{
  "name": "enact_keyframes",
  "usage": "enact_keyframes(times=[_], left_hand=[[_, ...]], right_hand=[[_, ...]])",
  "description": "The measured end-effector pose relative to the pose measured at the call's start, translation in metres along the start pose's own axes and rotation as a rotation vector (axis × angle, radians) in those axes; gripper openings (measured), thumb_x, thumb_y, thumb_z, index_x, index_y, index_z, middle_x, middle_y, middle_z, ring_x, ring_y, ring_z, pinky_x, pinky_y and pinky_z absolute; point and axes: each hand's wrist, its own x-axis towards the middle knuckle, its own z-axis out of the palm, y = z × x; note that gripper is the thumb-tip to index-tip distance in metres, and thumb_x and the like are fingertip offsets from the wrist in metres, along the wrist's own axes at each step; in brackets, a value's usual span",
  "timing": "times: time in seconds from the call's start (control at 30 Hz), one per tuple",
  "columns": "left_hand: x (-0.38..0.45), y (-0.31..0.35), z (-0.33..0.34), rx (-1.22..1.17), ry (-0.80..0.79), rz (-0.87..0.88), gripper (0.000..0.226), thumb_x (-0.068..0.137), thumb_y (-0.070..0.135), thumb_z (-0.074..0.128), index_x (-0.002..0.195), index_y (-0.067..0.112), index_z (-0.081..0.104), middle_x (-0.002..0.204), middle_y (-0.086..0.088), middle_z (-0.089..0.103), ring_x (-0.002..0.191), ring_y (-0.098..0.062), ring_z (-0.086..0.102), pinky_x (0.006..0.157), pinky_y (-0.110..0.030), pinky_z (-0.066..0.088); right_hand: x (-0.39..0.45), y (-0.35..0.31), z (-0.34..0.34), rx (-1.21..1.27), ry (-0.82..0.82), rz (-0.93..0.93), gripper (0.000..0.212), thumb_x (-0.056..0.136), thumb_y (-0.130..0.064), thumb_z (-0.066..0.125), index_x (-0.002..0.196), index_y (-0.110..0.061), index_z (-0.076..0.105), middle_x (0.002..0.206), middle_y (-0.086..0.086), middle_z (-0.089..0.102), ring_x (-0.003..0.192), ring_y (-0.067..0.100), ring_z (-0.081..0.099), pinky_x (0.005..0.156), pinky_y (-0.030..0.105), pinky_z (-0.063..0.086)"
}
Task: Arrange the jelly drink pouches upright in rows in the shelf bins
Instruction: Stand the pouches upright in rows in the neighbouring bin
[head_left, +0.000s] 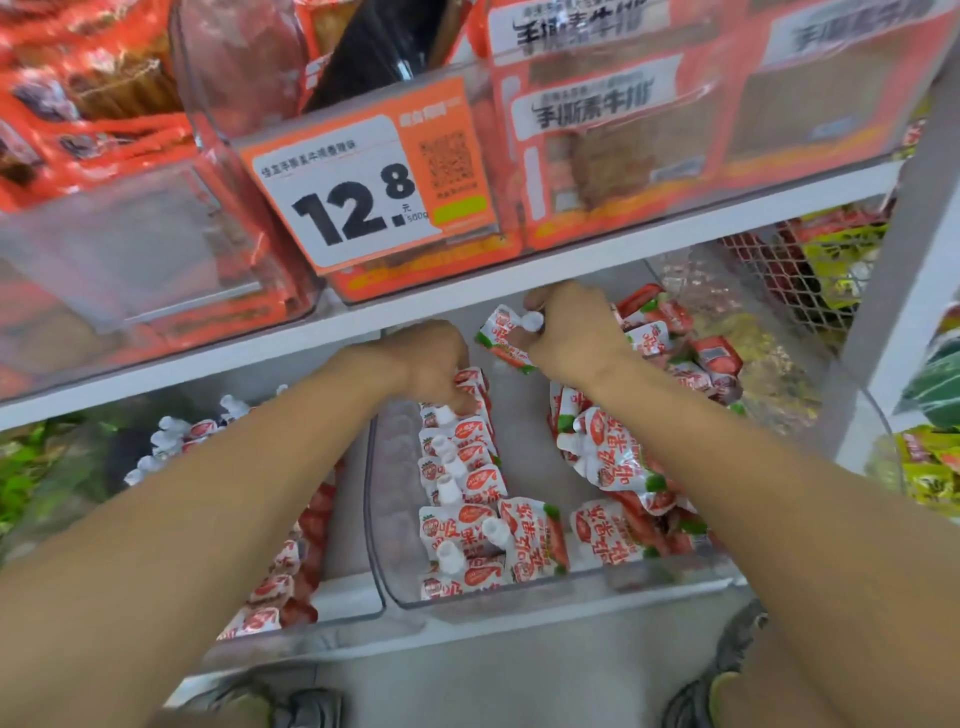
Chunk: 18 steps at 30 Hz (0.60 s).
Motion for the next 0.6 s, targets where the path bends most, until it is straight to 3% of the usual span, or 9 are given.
enact_keyframes(times=[0.07, 0.13, 0.2, 0.27, 0.33, 0.4, 0.47, 0.53, 0.6], left_hand=[[-0.005, 0.0, 0.0, -0.027, -0.02, 0.009, 0.052, 0.071, 0.056, 0.072, 0.095, 0.01, 0.071, 0.095, -0.009, 0.07, 0.088, -0.028, 0.065, 0.076, -0.04, 0.055], [-0.01, 0.005, -0.002, -0.019, -0.045, 0.022, 0.043, 0.073, 0.051, 0.072, 0.087, 0.01, 0.07, 0.084, -0.006, 0.069, 0.082, -0.026, 0.064, 0.067, -0.036, 0.053], [-0.017, 0.013, -0.003, -0.022, -0.051, 0.023, 0.035, 0.077, 0.045, 0.072, 0.082, 0.011, 0.062, 0.08, -0.003, 0.064, 0.078, -0.025, 0.062, 0.06, -0.031, 0.046], [-0.028, 0.018, -0.005, -0.085, -0.028, 0.046, 0.029, 0.08, 0.043, 0.068, 0.086, 0.017, 0.055, 0.084, -0.002, 0.062, 0.082, -0.024, 0.061, 0.065, -0.031, 0.048], [-0.05, 0.015, -0.002, -0.149, 0.1, 0.058, 0.026, 0.084, 0.044, 0.062, 0.09, 0.018, 0.059, 0.089, -0.004, 0.064, 0.088, -0.025, 0.06, 0.075, -0.033, 0.05], [-0.081, 0.011, 0.01, -0.182, 0.411, 0.048, 0.035, 0.084, 0.043, 0.058, 0.105, 0.016, 0.065, 0.106, -0.006, 0.064, 0.102, -0.025, 0.057, 0.091, -0.035, 0.047], [-0.119, 0.013, 0.028, -0.322, 0.665, -0.032, 0.041, 0.084, 0.035, 0.064, 0.119, 0.014, 0.062, 0.12, -0.004, 0.059, 0.111, -0.02, 0.054, 0.101, -0.027, 0.038], [-0.151, 0.019, 0.045, -0.584, 0.712, -0.187, 0.043, 0.082, 0.028, 0.072, 0.123, 0.022, 0.059, 0.12, 0.008, 0.06, 0.106, -0.008, 0.058, 0.096, -0.018, 0.042], [-0.167, 0.029, 0.059, -0.888, 0.66, -0.218, 0.051, 0.081, 0.021, 0.074, 0.122, 0.042, 0.052, 0.107, 0.034, 0.063, 0.098, 0.011, 0.06, 0.083, -0.009, 0.048]], right_hand=[[0.004, -0.002, 0.008, -0.009, -0.003, -0.059, 0.008, 0.082, -0.018, 0.072, 0.088, -0.014, 0.067, 0.093, 0.014, 0.069, 0.095, 0.03, 0.064, 0.072, 0.025, 0.044], [0.01, -0.008, 0.016, 0.027, -0.021, -0.097, 0.011, 0.08, -0.014, 0.074, 0.078, -0.019, 0.065, 0.084, 0.012, 0.067, 0.089, 0.029, 0.065, 0.067, 0.024, 0.038], [0.016, -0.015, 0.024, 0.038, -0.081, -0.139, 0.012, 0.081, -0.021, 0.076, 0.088, -0.012, 0.073, 0.092, 0.012, 0.072, 0.092, 0.027, 0.066, 0.07, 0.021, 0.038], [0.021, -0.02, 0.033, -0.054, -0.203, -0.16, 0.021, 0.086, -0.018, 0.068, 0.105, -0.012, 0.075, 0.11, 0.008, 0.072, 0.107, 0.025, 0.064, 0.085, 0.021, 0.044], [0.026, -0.023, 0.044, -0.132, -0.242, -0.161, 0.029, 0.087, -0.011, 0.061, 0.114, -0.016, 0.071, 0.122, 0.008, 0.067, 0.117, 0.028, 0.058, 0.1, 0.028, 0.044], [0.028, -0.022, 0.052, -0.156, -0.242, -0.124, 0.036, 0.085, -0.006, 0.058, 0.119, -0.015, 0.067, 0.124, 0.012, 0.064, 0.117, 0.031, 0.057, 0.1, 0.034, 0.047], [0.027, -0.02, 0.056, -0.182, -0.237, -0.098, 0.036, 0.085, -0.004, 0.059, 0.12, -0.012, 0.065, 0.121, 0.014, 0.064, 0.114, 0.032, 0.059, 0.094, 0.033, 0.049], [0.028, -0.017, 0.058, -0.154, -0.216, -0.106, 0.029, 0.087, -0.004, 0.059, 0.112, -0.014, 0.069, 0.116, 0.013, 0.068, 0.111, 0.03, 0.061, 0.09, 0.028, 0.048], [0.029, -0.019, 0.059, -0.081, -0.243, -0.138, 0.024, 0.091, -0.007, 0.061, 0.109, -0.016, 0.073, 0.116, 0.007, 0.07, 0.11, 0.024, 0.063, 0.09, 0.02, 0.044]])
